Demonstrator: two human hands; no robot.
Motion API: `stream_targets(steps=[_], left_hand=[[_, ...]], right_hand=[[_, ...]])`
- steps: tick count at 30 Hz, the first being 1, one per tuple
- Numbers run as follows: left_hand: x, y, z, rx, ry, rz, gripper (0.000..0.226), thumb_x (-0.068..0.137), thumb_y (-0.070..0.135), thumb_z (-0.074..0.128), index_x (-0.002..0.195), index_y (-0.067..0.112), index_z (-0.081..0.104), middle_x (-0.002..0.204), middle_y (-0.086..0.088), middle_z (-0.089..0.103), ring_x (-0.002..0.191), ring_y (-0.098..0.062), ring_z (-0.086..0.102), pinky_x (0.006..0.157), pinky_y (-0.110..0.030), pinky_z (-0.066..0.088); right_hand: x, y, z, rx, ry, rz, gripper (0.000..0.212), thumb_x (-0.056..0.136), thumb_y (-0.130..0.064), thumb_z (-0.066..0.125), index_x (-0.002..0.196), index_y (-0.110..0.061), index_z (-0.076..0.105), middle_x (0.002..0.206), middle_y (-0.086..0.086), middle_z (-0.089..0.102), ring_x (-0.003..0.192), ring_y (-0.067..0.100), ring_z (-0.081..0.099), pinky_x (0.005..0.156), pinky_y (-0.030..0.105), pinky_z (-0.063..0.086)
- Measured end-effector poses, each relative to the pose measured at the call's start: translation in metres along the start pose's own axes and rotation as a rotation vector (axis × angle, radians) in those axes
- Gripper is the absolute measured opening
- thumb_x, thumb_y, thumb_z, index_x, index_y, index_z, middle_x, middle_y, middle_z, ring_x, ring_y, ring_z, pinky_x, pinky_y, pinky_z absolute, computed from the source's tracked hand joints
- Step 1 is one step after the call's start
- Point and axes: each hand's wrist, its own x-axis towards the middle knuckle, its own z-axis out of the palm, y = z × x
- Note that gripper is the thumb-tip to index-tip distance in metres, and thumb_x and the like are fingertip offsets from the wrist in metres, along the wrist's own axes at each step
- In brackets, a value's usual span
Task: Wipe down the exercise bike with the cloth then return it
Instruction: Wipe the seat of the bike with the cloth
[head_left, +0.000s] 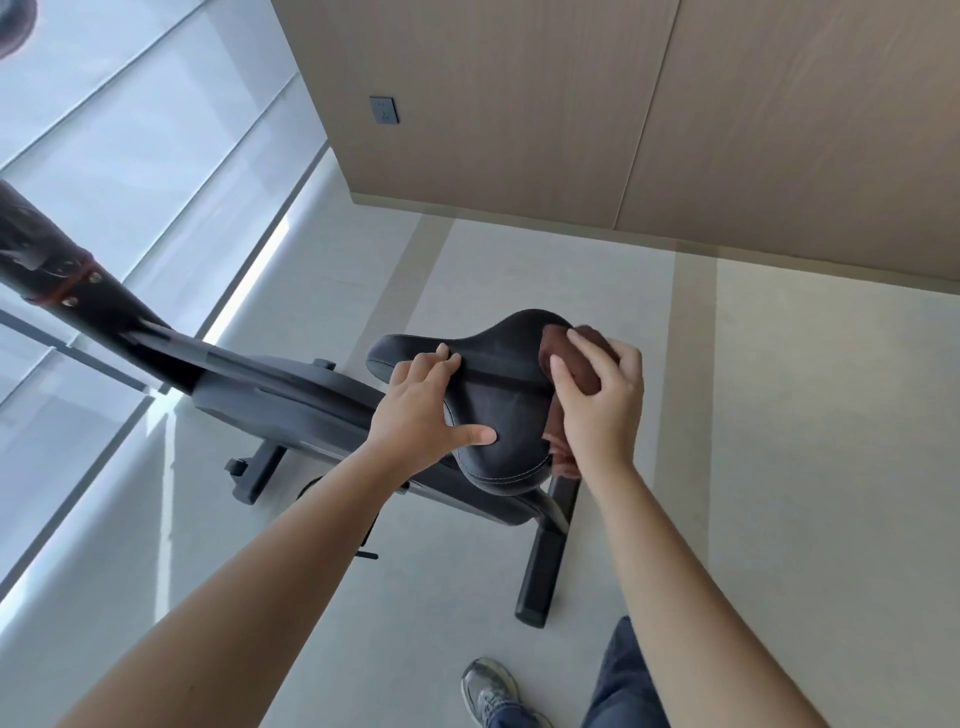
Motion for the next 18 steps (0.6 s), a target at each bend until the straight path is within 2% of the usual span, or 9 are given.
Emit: stream_targets(steps=[3,6,9,14,18], left_hand=[[0.000,-0.001,0.002,-0.024,0.013,0.002,0.100,0.062,0.058,0.071,0.142,0.019,0.026,0.149,0.004,0.023,0.132,-0.018,0.017,0.104,-0.033,0.024],[-0.001,-0.003,0.003,-0.051,0.024,0.007,0.100,0.062,0.057,0.072,0.142,0.020,0.026,0.149,0.005,0.022,0.132,-0.017,0.016,0.104,-0.031,0.023],[0.001,-0.003,0.003,-0.058,0.021,0.006,0.099,0.062,0.057,0.072,0.141,0.020,0.026,0.149,0.006,0.022,0.133,-0.017,0.016,0.105,-0.030,0.023],[0.000,-0.004,0.006,-0.073,0.037,0.012,0.099,0.062,0.059,0.071,0.142,0.021,0.025,0.149,0.006,0.022,0.133,-0.016,0.016,0.105,-0.031,0.024],[0.000,-0.004,0.007,-0.060,0.036,0.020,0.100,0.063,0.061,0.069,0.142,0.020,0.024,0.150,0.005,0.021,0.133,-0.017,0.016,0.106,-0.033,0.023]], right_hand=[[-0.013,-0.005,-0.002,-0.080,-0.033,-0.063,0.027,0.080,-0.014,0.068,0.107,-0.014,0.067,0.116,0.011,0.054,0.104,0.030,0.052,0.092,0.044,0.045],[-0.052,-0.005,-0.002,-0.211,-0.042,-0.214,0.025,0.077,-0.016,0.071,0.102,-0.016,0.070,0.113,0.012,0.058,0.099,0.031,0.053,0.089,0.041,0.044],[-0.044,-0.005,0.000,-0.293,-0.080,-0.302,0.025,0.075,-0.018,0.073,0.100,-0.017,0.071,0.111,0.011,0.060,0.096,0.034,0.052,0.083,0.038,0.046],[0.011,-0.015,0.013,-0.493,-0.318,-0.369,0.025,0.080,-0.029,0.067,0.104,-0.022,0.068,0.114,0.005,0.056,0.099,0.032,0.046,0.080,0.045,0.047],[0.054,-0.020,0.035,-0.641,-0.449,-0.412,0.028,0.086,-0.038,0.057,0.111,-0.026,0.064,0.118,0.005,0.051,0.105,0.031,0.040,0.085,0.043,0.041]])
